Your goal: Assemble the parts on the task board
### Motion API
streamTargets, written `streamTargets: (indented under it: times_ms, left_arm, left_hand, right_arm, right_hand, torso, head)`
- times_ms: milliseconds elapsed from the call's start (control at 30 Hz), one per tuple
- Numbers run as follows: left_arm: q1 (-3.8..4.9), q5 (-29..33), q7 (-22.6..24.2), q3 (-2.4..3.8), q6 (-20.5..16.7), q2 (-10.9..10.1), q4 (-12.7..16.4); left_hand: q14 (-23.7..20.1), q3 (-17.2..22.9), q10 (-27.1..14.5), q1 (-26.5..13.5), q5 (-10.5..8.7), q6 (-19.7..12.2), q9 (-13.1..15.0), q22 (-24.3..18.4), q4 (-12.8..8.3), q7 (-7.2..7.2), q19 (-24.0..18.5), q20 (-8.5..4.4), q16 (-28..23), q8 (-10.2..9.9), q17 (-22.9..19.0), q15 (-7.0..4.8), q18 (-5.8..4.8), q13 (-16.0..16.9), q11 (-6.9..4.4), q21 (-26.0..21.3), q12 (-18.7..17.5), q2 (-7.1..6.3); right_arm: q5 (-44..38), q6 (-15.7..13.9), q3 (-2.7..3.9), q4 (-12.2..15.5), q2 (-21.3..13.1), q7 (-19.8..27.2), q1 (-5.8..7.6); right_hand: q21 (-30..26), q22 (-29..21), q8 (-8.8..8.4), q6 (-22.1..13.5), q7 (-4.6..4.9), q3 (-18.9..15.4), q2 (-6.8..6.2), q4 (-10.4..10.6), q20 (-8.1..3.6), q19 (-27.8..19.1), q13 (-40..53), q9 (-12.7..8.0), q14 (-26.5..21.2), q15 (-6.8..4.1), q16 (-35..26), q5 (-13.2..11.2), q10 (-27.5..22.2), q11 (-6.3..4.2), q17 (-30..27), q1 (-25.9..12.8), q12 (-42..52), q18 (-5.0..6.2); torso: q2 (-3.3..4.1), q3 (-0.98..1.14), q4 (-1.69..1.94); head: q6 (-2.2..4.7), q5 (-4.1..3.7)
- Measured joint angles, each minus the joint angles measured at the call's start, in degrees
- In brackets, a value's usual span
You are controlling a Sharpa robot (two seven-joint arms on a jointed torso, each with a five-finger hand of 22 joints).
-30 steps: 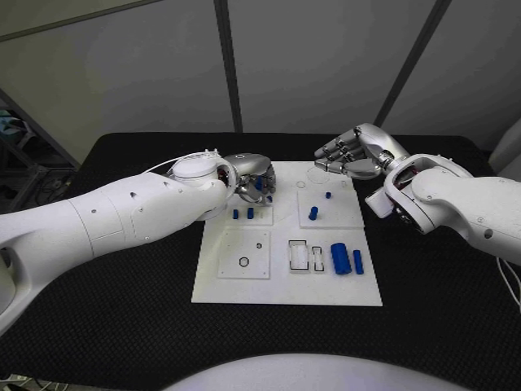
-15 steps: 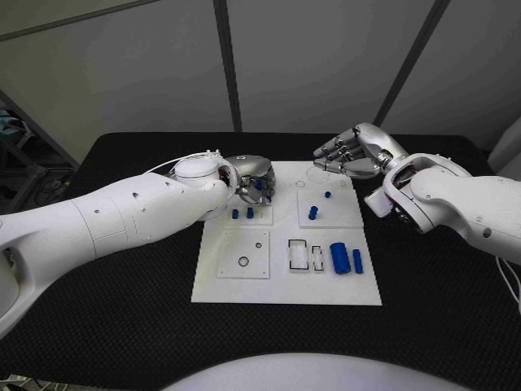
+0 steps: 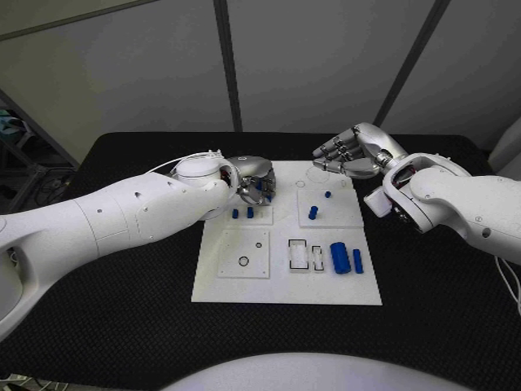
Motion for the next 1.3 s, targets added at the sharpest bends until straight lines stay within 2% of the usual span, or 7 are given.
streamTargets:
  times_ms: [400, 633, 833, 1033, 1300]
  left_arm:
    - [-0.01, 0.0, 0.3, 0.04, 0.0, 0.1, -0.3]
    - [-0.38, 0.6, 0.8, 0.14, -1.0, -1.6, 1.4]
    - [-0.45, 1.8, 0.9, 2.41, -1.9, -3.5, 3.5]
    - [-0.38, 3.5, 1.0, 3.93, -2.6, -5.6, 5.3]
    - [-0.40, 5.6, 0.8, 4.37, -2.7, -8.6, 7.4]
  left_hand:
    - [0.4, 2.8, 1.4, 0.0, -0.07, 0.7, 0.0, 1.7, -1.7, 0.33, 0.4, 0.00, 0.2, -1.1, -0.3, 0.00, -0.02, 0.0, 0.29, 1.7, -2.0, -0.01]
    - [0.8, 3.6, 2.5, -0.5, -0.07, 1.7, 0.1, 2.6, -2.2, 0.52, 0.8, 0.00, 0.7, -1.6, 0.4, 0.01, -0.06, 0.0, 0.24, 2.7, -2.9, -0.54]
    - [1.2, 3.9, 2.9, -1.2, -0.07, 2.1, 0.1, 2.9, -2.2, 0.51, 0.8, 0.00, 0.7, -1.8, 0.6, 0.01, -0.05, 0.0, 0.22, 3.0, -3.5, -0.47]
    - [1.2, 3.9, 2.9, -1.2, -0.07, 2.1, 0.1, 3.1, -2.2, 0.52, 0.8, 0.00, 0.9, -1.8, 0.7, 0.01, -0.05, 0.0, 0.22, 3.0, -3.5, -0.48]
    - [1.2, 4.1, 3.3, -2.0, -0.07, 2.6, 0.1, 3.2, -2.3, 0.51, 1.0, -0.21, 0.9, -2.0, 0.7, 0.01, -0.05, 0.0, 0.21, 3.2, -3.9, -0.77]
  right_arm:
    - [0.0, 0.0, 0.00, 0.1, -0.1, 0.0, 0.00]
    - [0.0, 0.0, 0.00, 0.1, -0.1, 0.0, 0.00]
    - [0.0, 0.0, 0.00, 0.0, -0.2, 0.0, 0.00]
    - [0.0, 0.0, 0.00, 0.0, -0.2, 0.0, 0.00]
    - [0.0, 0.0, 0.00, -0.1, -0.5, 0.0, 0.00]
  right_hand:
    - [0.0, 0.0, 0.00, 0.0, 0.00, 0.1, 0.00, 0.0, 0.00, 0.0, 0.0, 0.0, 0.0, 0.00, 0.0, 0.0, 0.0, 0.00, 0.0, 0.0, 0.0, 0.00]
    - [0.0, 0.0, 0.00, 0.0, 0.00, 0.1, 0.00, 0.0, 0.00, 0.0, 0.0, 0.0, 0.0, 0.00, 0.0, 0.0, 0.0, 0.00, 0.0, 0.0, 0.0, 0.00]
    - [0.0, 0.0, 0.00, 0.0, 0.00, 0.1, 0.00, 0.0, 0.00, 0.0, 0.0, 0.0, 0.0, 0.00, 0.0, 0.0, 0.0, 0.00, 0.0, 0.0, 0.0, 0.00]
    - [0.0, 0.0, 0.00, 0.0, 0.00, 0.1, 0.00, 0.0, 0.01, 0.0, 0.0, 0.0, 0.0, 0.00, 0.0, 0.0, 0.0, 0.00, 0.0, 0.0, 0.0, 0.00]
    - [0.0, 0.0, 0.00, 0.0, 0.00, 0.1, 0.00, 0.0, 0.00, 0.0, 0.0, 0.0, 0.0, 0.00, 0.0, 0.0, 0.0, 0.00, 0.0, 0.0, 0.0, 0.00]
  torso:
    - [0.00, 0.01, 0.00]
    - [-0.04, -0.05, 0.05]
    - [-0.09, -0.05, 0.15]
    - [-0.12, -0.07, 0.19]
    - [-0.08, -0.02, 0.14]
  head:
    - [-0.01, -0.27]
    - [0.20, -0.38]
    - [0.40, -0.40]
    - [0.58, -0.25]
    - [0.80, -0.14]
